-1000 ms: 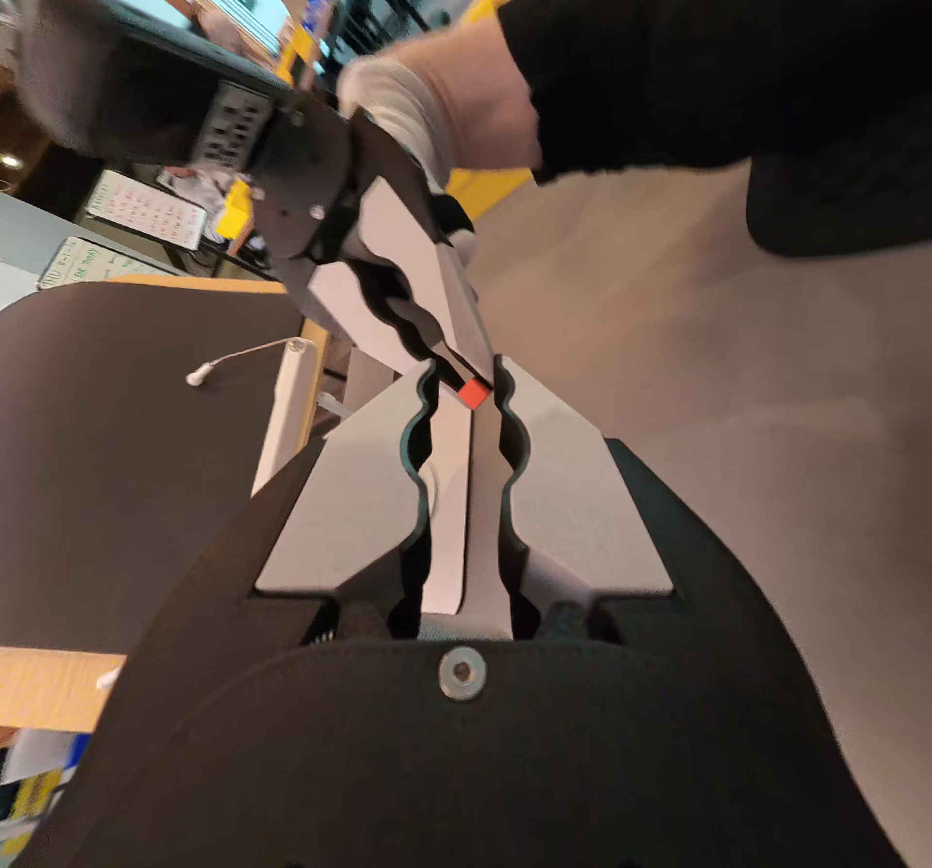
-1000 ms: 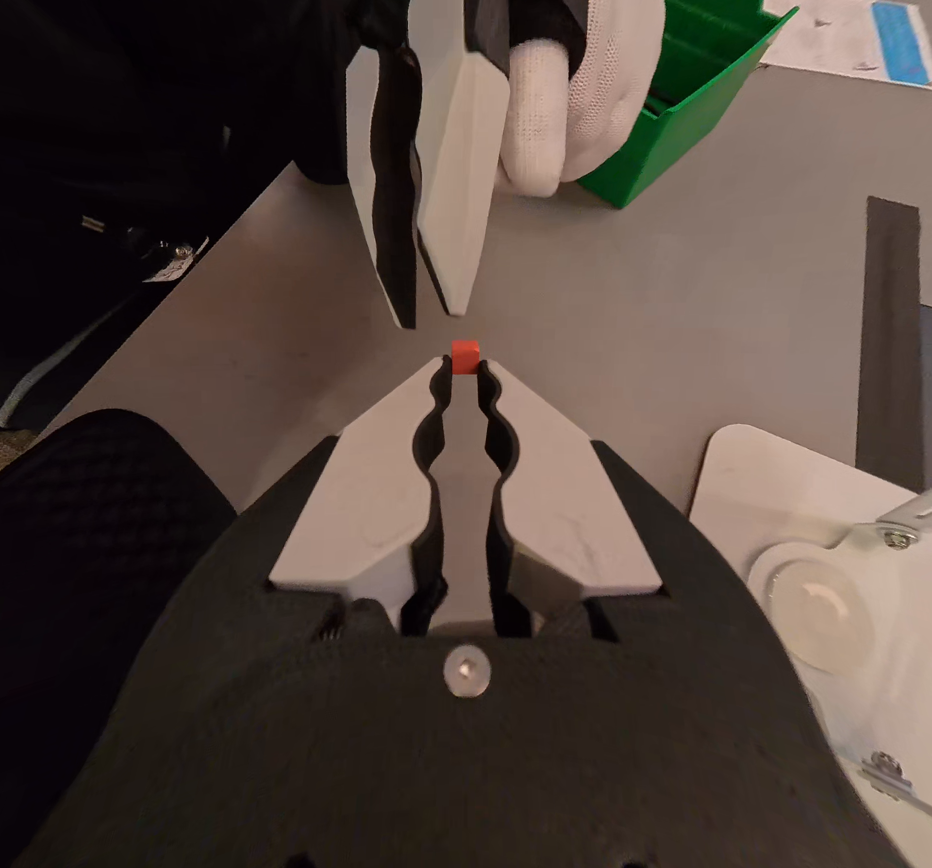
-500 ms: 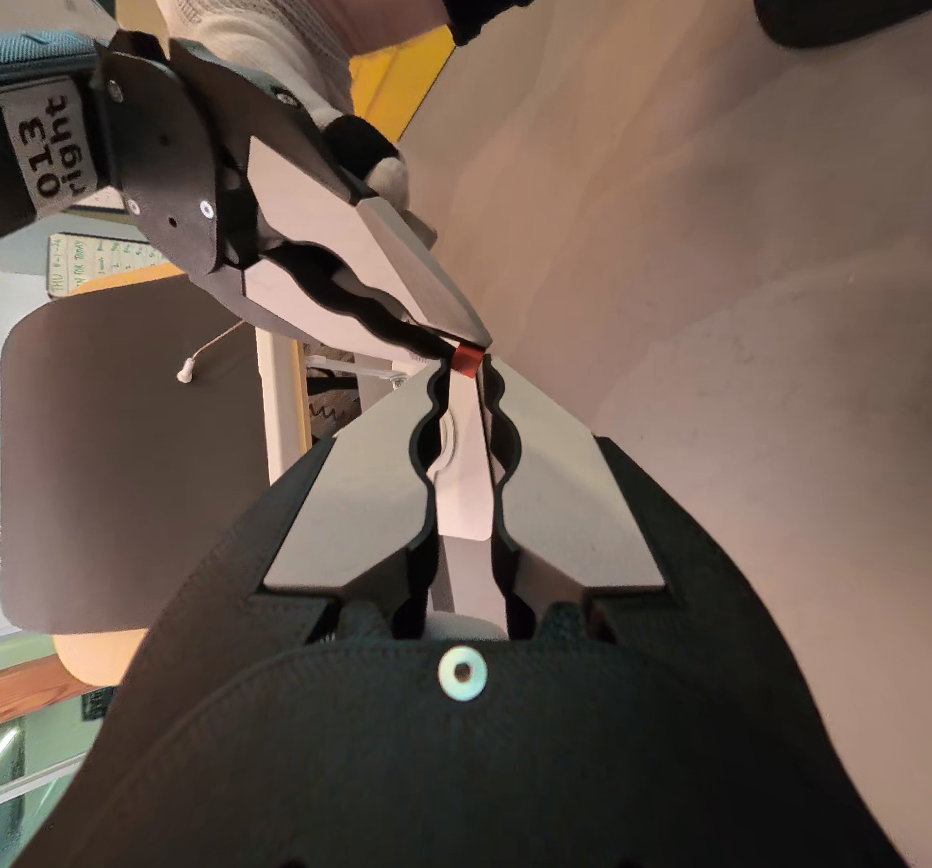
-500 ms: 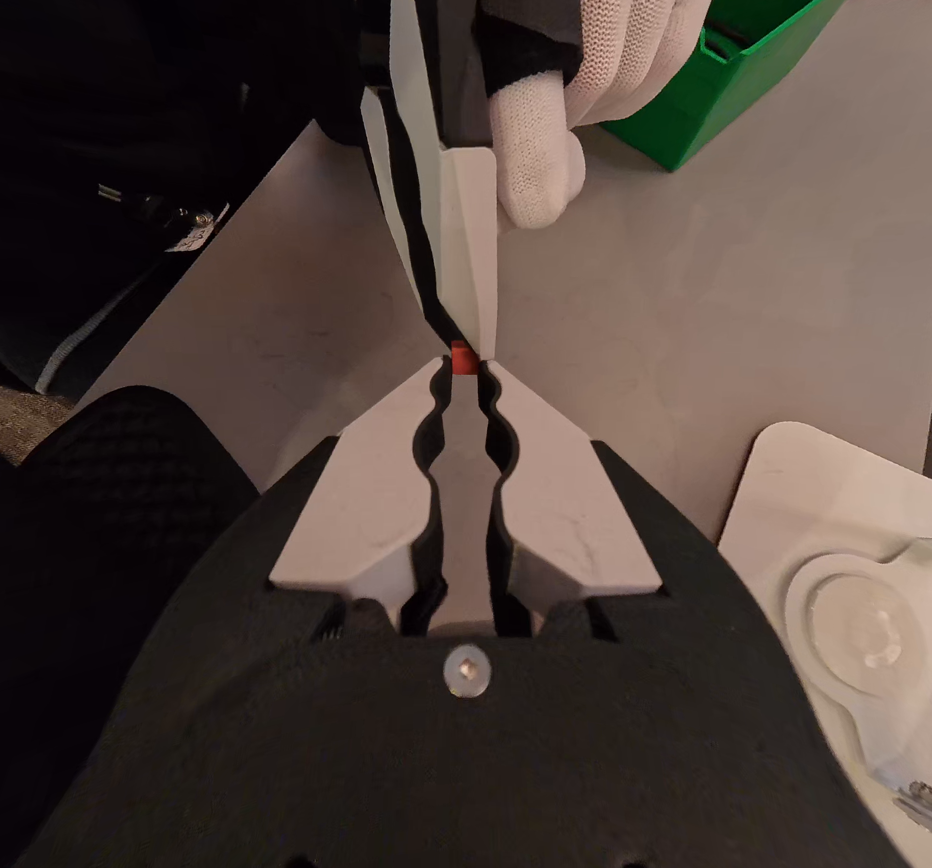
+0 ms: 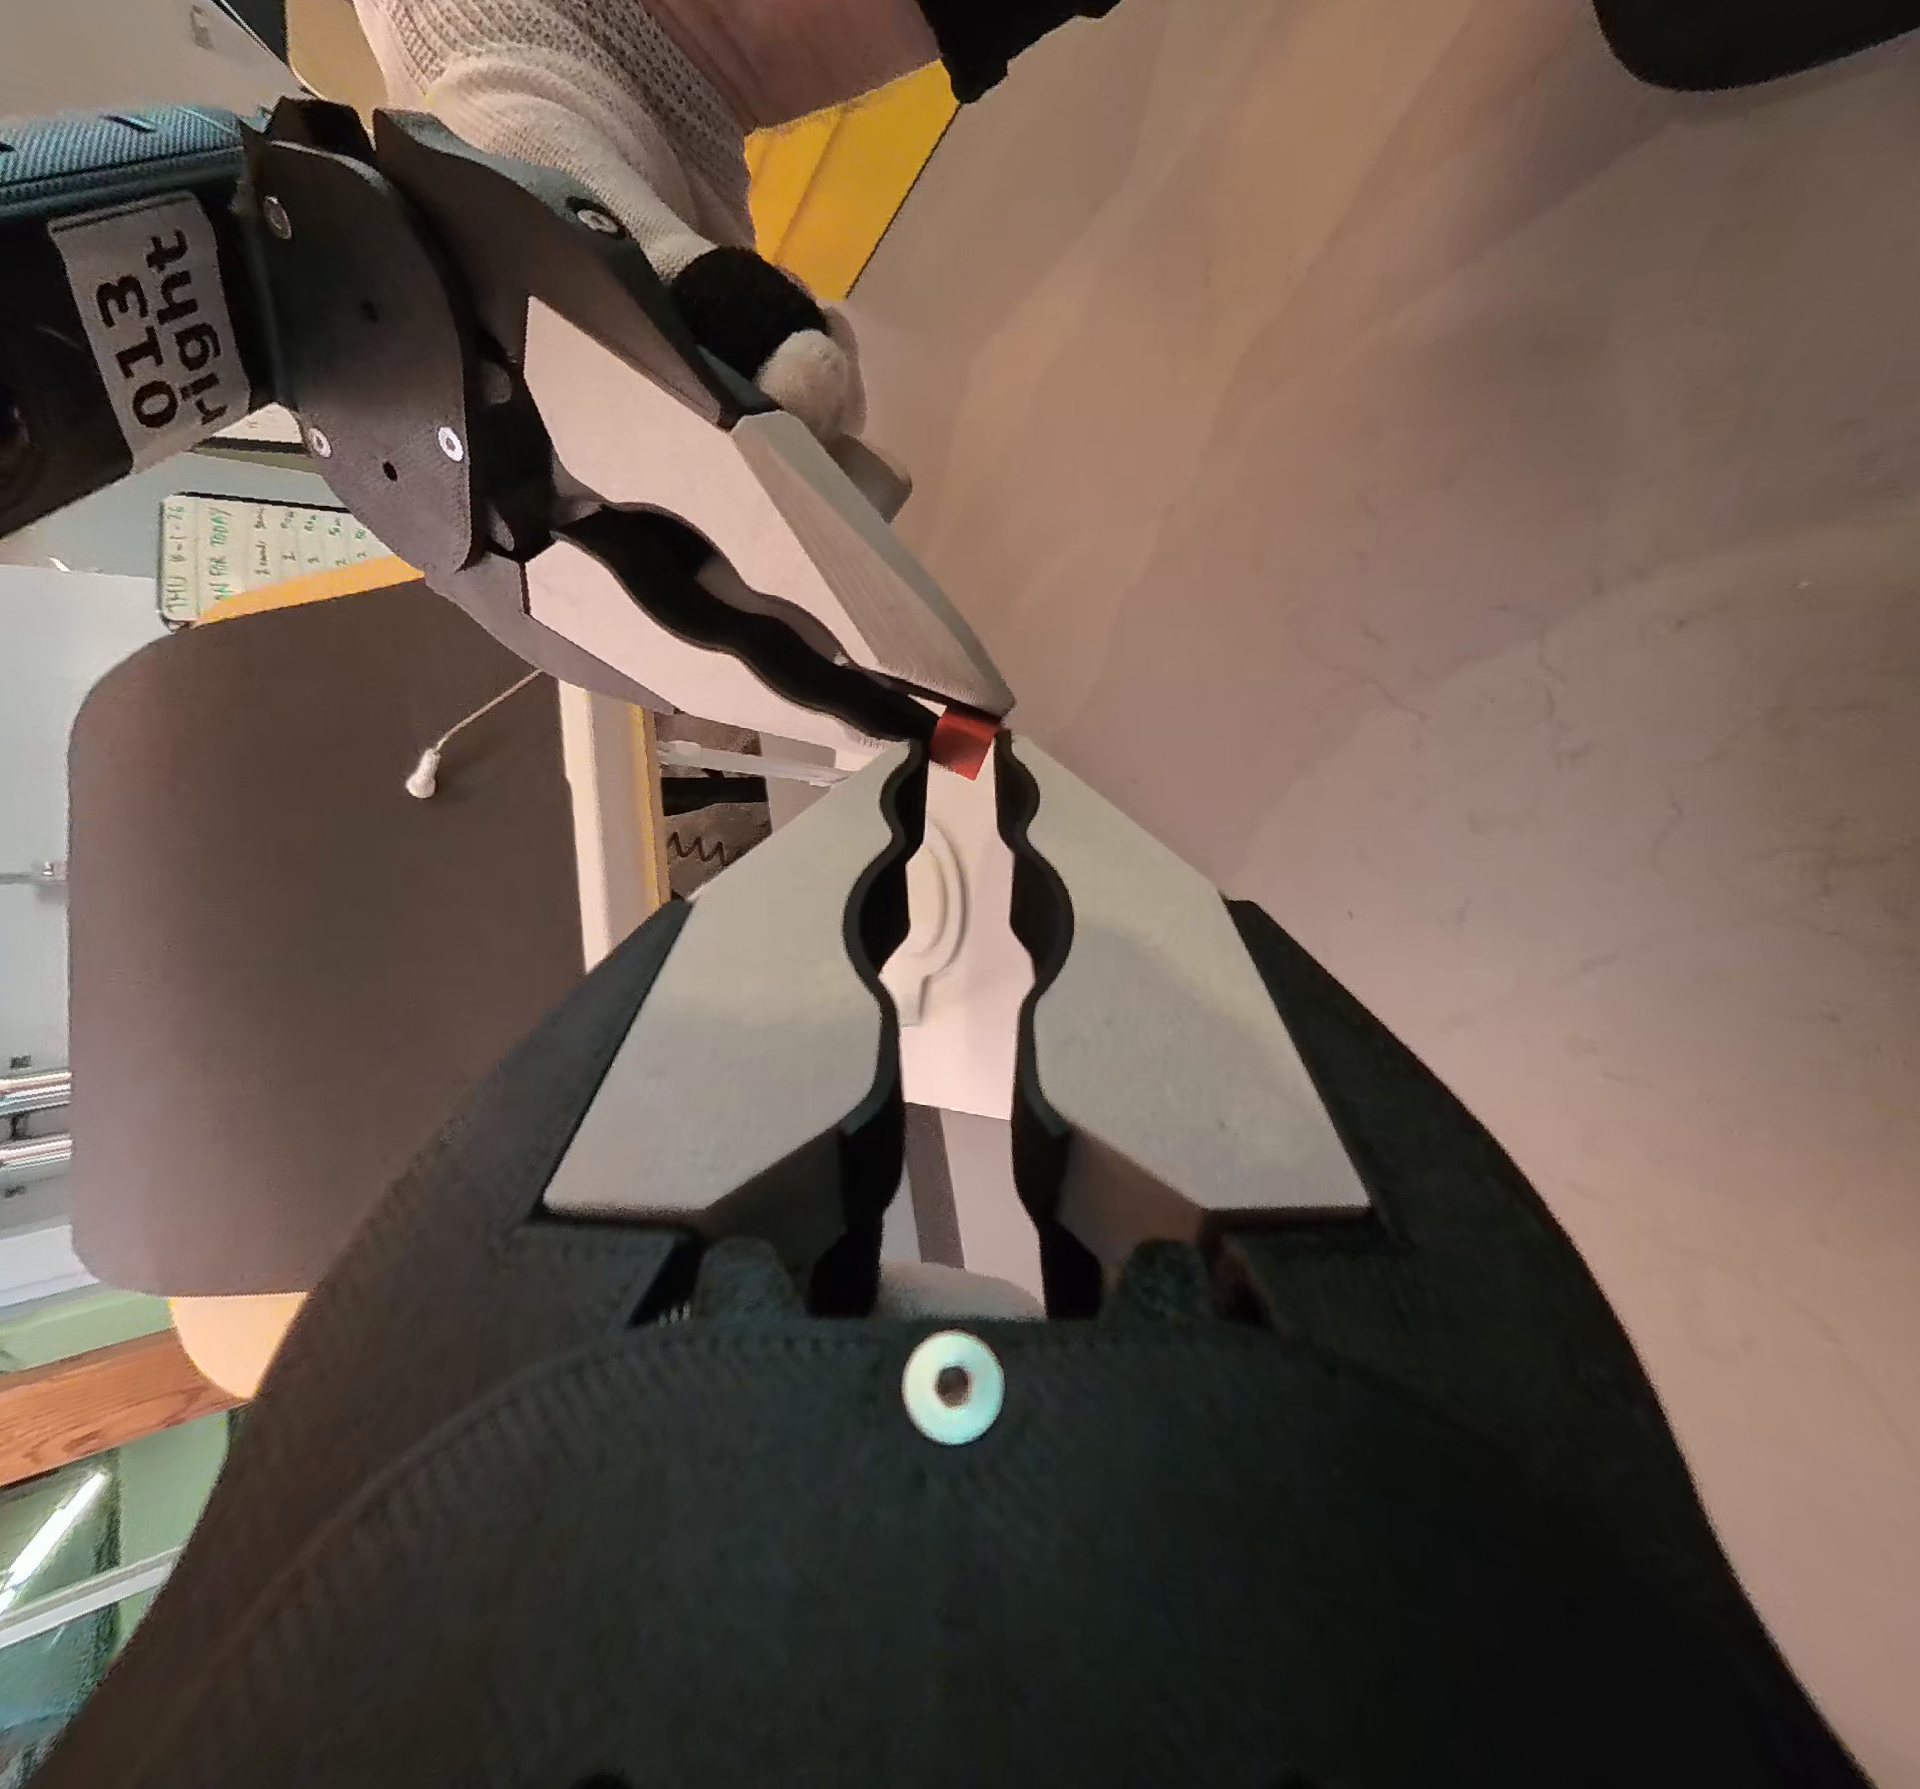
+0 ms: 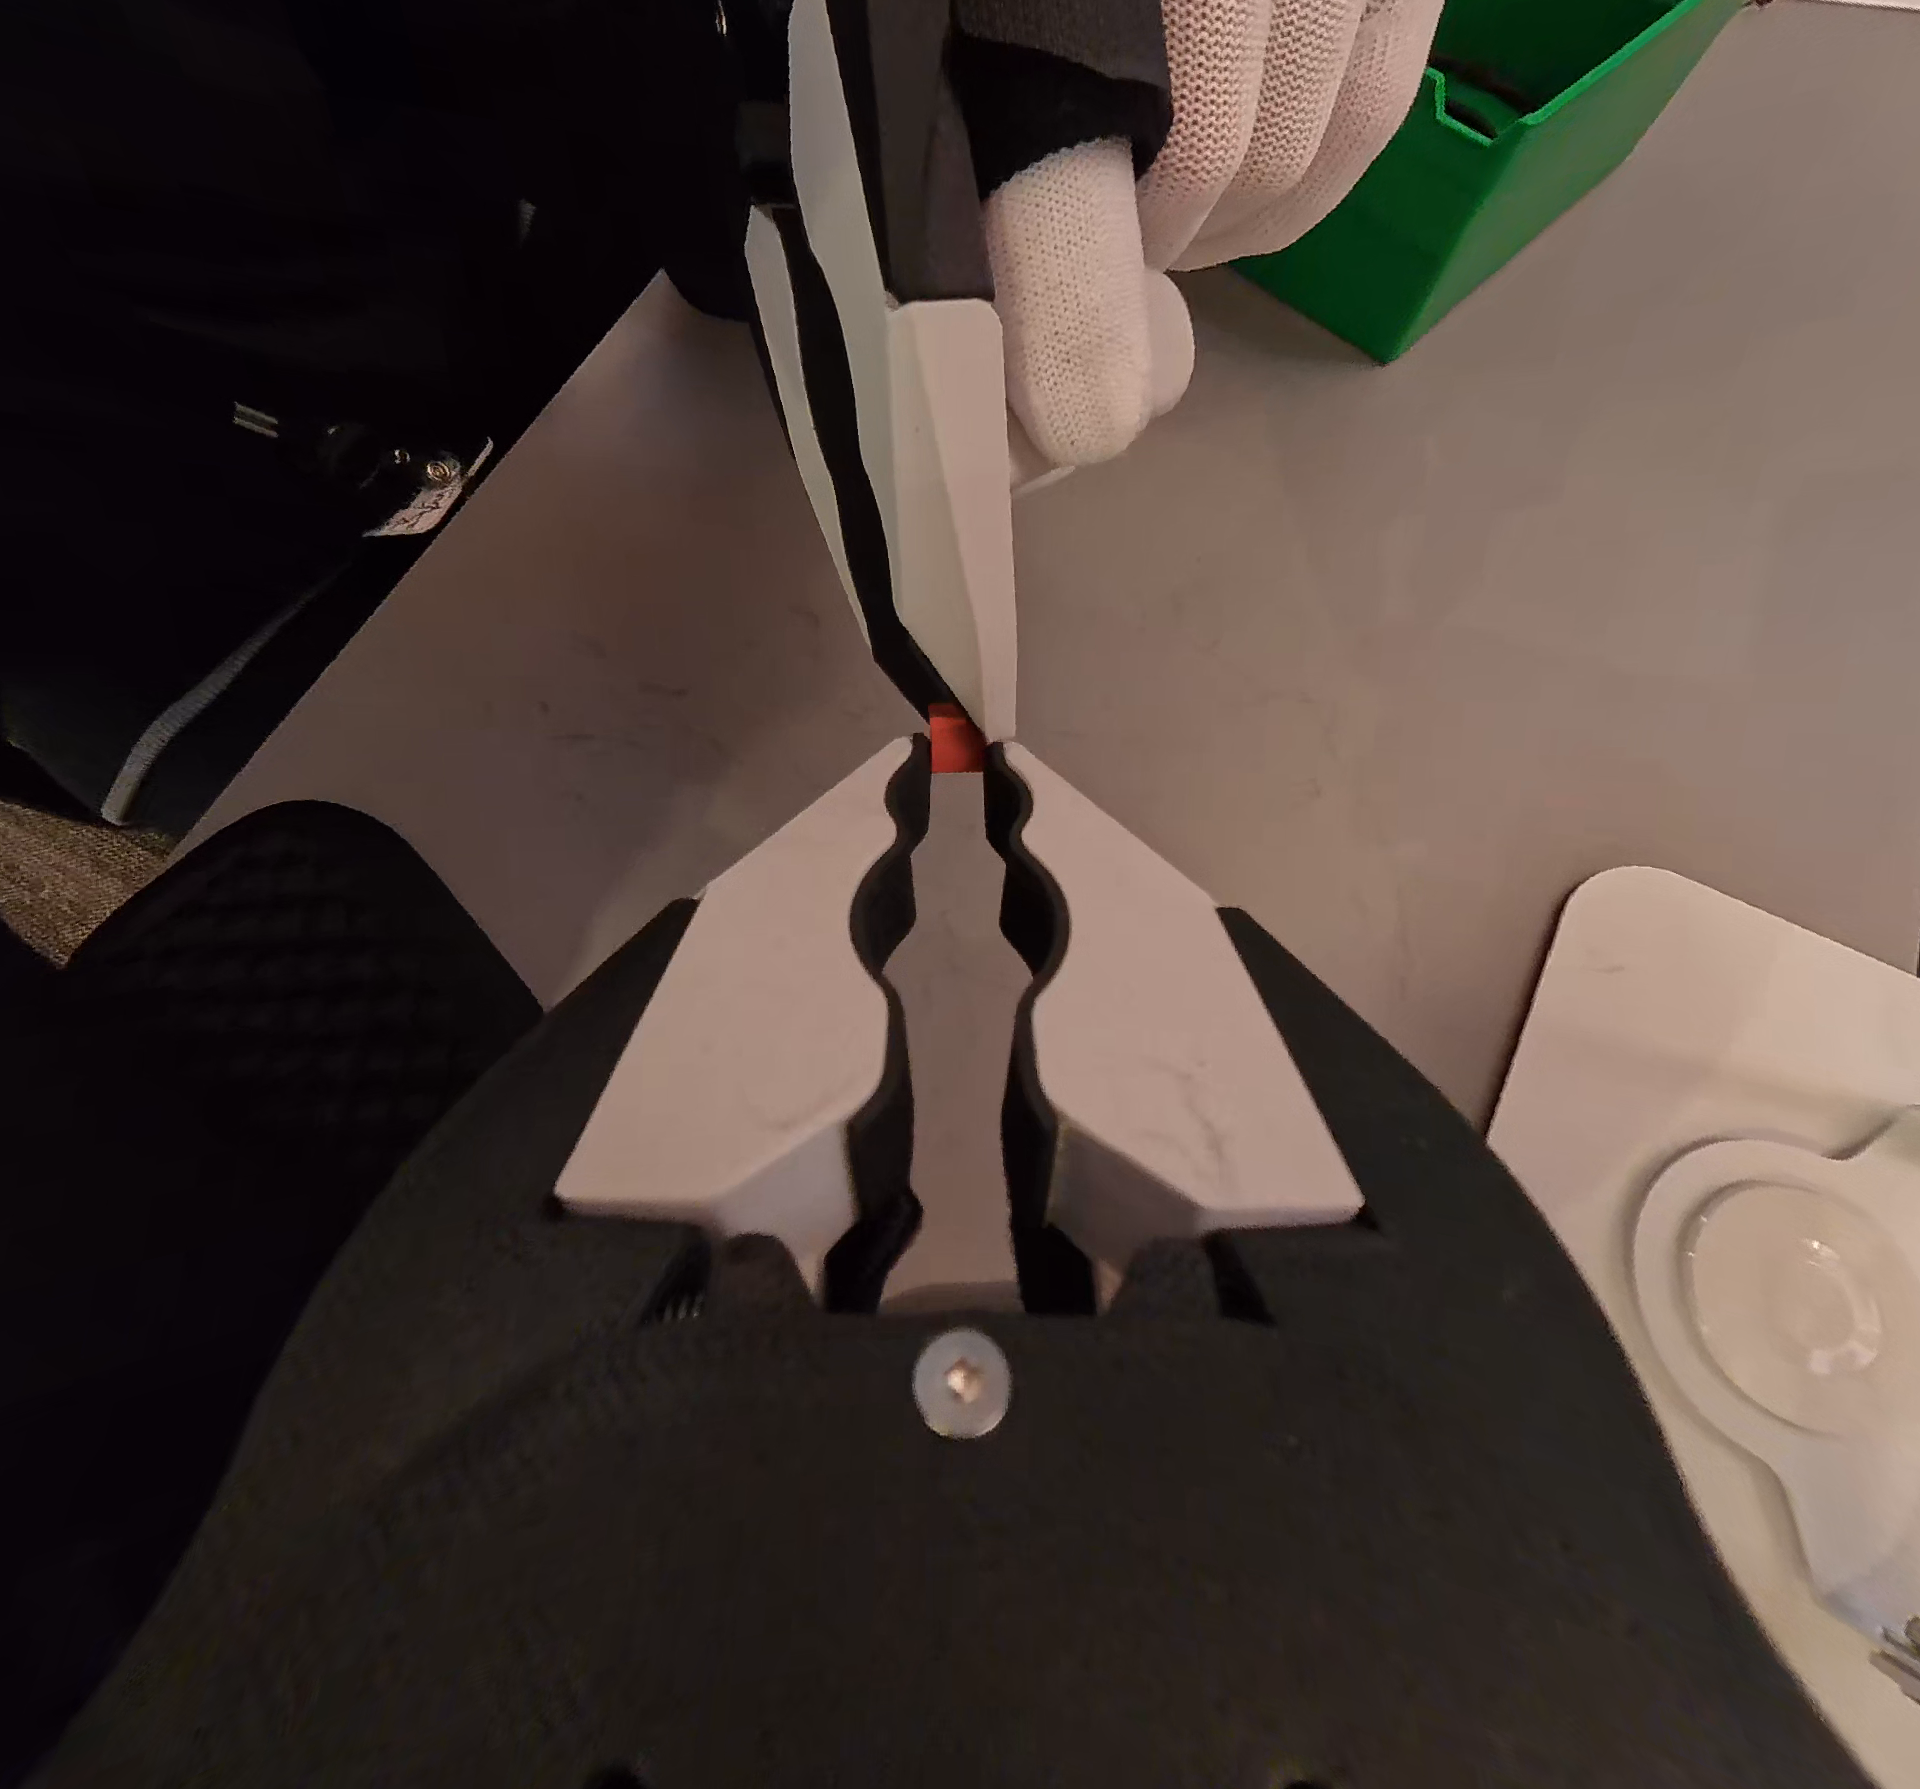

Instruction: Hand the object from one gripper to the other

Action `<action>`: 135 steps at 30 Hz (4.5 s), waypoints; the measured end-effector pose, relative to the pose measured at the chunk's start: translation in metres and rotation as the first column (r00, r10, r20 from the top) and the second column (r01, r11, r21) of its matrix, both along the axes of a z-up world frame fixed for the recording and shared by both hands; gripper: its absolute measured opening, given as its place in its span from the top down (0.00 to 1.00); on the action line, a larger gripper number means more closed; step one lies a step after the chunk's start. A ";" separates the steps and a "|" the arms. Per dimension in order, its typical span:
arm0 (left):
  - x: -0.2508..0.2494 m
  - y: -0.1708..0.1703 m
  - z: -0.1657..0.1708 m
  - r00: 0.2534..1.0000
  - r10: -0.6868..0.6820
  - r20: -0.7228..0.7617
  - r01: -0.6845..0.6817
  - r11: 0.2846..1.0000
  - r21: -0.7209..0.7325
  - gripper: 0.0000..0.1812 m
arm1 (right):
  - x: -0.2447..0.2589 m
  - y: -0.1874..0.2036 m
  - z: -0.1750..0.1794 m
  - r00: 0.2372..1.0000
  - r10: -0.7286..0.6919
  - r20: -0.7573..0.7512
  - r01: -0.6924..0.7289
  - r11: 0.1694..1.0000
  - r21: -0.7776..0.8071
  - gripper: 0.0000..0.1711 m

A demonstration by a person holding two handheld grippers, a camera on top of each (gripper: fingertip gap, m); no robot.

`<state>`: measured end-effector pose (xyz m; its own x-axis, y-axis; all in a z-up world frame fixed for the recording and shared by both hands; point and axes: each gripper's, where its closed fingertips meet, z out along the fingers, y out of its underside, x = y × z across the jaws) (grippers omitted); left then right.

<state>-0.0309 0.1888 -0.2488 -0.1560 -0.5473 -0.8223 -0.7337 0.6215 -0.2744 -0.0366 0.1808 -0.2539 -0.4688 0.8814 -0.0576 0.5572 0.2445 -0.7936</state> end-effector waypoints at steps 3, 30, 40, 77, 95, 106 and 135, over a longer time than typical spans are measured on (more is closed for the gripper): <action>0.001 0.001 0.002 1.000 -0.002 0.008 0.002 1.000 0.013 0.94 | 0.001 0.001 0.002 1.000 -0.004 -0.009 0.004 1.000 -0.002 0.96; 0.003 0.003 0.001 1.000 0.000 0.020 0.000 1.000 0.021 0.95 | 0.001 0.004 0.002 1.000 -0.024 -0.015 0.024 1.000 -0.008 0.95; 0.001 0.009 0.004 0.997 0.013 0.072 -0.012 1.000 -0.015 0.95 | -0.001 0.011 0.005 0.997 -0.065 -0.042 0.066 0.998 0.011 0.92; -0.021 0.050 0.047 0.787 0.289 0.545 0.058 0.845 -0.532 0.95 | -0.024 0.066 0.043 0.939 -0.226 -0.258 0.326 0.825 0.461 0.91; -0.021 0.051 0.052 0.737 0.295 0.609 0.142 0.813 -0.565 0.95 | -0.029 0.062 0.046 0.939 -0.209 -0.273 0.315 0.843 0.436 0.96; -0.016 0.042 0.055 0.810 0.141 0.569 0.049 0.951 -0.306 0.88 | -0.018 0.057 0.030 0.956 -0.224 -0.189 0.277 0.900 0.337 0.96; 0.004 0.042 0.034 0.954 -0.010 0.299 -0.078 0.956 0.283 0.94 | 0.000 0.043 0.028 0.960 -0.184 -0.210 0.193 0.981 0.023 0.96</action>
